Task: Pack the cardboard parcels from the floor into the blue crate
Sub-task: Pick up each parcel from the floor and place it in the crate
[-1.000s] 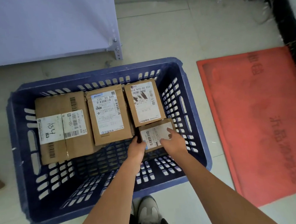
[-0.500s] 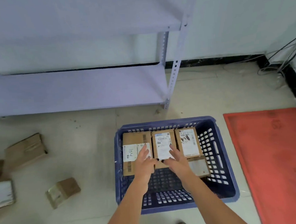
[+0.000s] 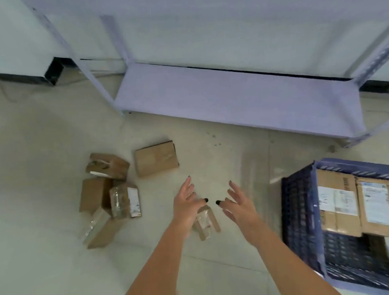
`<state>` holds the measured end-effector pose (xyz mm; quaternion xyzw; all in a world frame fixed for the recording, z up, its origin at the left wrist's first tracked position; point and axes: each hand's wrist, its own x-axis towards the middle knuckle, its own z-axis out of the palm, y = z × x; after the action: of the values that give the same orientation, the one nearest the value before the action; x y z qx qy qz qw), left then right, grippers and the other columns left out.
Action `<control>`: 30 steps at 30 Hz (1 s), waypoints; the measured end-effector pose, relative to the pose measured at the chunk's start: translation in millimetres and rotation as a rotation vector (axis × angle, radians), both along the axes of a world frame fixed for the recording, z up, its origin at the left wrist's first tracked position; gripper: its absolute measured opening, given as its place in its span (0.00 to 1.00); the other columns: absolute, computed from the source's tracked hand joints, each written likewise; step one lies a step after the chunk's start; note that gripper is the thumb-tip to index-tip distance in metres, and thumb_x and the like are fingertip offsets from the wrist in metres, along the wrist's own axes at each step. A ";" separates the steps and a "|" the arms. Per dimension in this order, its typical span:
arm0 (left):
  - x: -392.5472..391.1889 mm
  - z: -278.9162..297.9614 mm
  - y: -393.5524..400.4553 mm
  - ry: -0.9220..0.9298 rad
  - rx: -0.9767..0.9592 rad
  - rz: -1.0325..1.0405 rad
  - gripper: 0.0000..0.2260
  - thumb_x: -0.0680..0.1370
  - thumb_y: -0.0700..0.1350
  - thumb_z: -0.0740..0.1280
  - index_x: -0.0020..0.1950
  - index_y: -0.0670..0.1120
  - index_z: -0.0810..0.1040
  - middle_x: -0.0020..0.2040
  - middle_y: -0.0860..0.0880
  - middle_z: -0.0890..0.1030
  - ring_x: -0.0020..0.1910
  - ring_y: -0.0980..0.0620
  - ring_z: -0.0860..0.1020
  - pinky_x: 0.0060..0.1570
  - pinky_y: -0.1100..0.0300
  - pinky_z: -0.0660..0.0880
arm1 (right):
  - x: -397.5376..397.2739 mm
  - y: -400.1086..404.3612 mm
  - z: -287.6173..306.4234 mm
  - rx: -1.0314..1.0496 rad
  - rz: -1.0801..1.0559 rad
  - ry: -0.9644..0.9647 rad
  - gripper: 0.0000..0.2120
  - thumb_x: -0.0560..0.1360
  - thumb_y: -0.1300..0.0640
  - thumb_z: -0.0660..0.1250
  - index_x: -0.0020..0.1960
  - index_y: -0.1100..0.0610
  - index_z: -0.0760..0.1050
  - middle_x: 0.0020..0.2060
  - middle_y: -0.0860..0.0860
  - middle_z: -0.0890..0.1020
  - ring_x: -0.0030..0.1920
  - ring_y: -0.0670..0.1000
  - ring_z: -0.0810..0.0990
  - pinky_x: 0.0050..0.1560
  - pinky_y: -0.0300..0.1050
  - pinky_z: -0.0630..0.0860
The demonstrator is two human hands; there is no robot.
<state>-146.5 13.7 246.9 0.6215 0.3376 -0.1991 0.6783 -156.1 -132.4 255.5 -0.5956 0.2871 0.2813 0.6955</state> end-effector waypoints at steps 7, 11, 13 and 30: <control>-4.6 -10.0 190.4 0.087 0.054 0.165 0.30 0.73 0.26 0.62 0.73 0.43 0.64 0.70 0.39 0.69 0.68 0.42 0.69 0.60 0.53 0.70 | 19.0 180.6 -8.8 -0.051 0.111 0.047 0.34 0.71 0.65 0.69 0.73 0.50 0.62 0.71 0.53 0.65 0.69 0.52 0.67 0.64 0.45 0.67; -11.3 -16.0 263.0 0.133 0.072 0.282 0.30 0.72 0.25 0.62 0.73 0.41 0.63 0.70 0.41 0.69 0.64 0.43 0.73 0.47 0.60 0.74 | 28.1 243.0 -13.7 -0.094 0.282 0.052 0.34 0.71 0.64 0.70 0.72 0.47 0.62 0.71 0.52 0.65 0.69 0.52 0.66 0.67 0.48 0.67; -15.2 -21.8 286.2 0.148 0.086 0.288 0.30 0.73 0.27 0.62 0.73 0.42 0.62 0.71 0.41 0.68 0.67 0.44 0.71 0.53 0.59 0.71 | 35.4 266.0 -21.7 -0.131 0.335 0.045 0.34 0.71 0.63 0.70 0.72 0.47 0.62 0.71 0.52 0.66 0.69 0.52 0.67 0.67 0.47 0.67; 15.7 -116.0 355.0 0.194 0.061 0.358 0.33 0.74 0.32 0.65 0.75 0.49 0.59 0.72 0.44 0.68 0.66 0.47 0.72 0.56 0.61 0.67 | 110.9 389.9 -126.4 -0.448 0.735 -0.191 0.34 0.71 0.61 0.68 0.74 0.51 0.60 0.70 0.53 0.68 0.65 0.53 0.71 0.54 0.40 0.67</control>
<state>-130.8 368.8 130.9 0.5496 0.5122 -0.1241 0.6482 -45.2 257.5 129.1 -0.8176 0.0445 0.3845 0.4263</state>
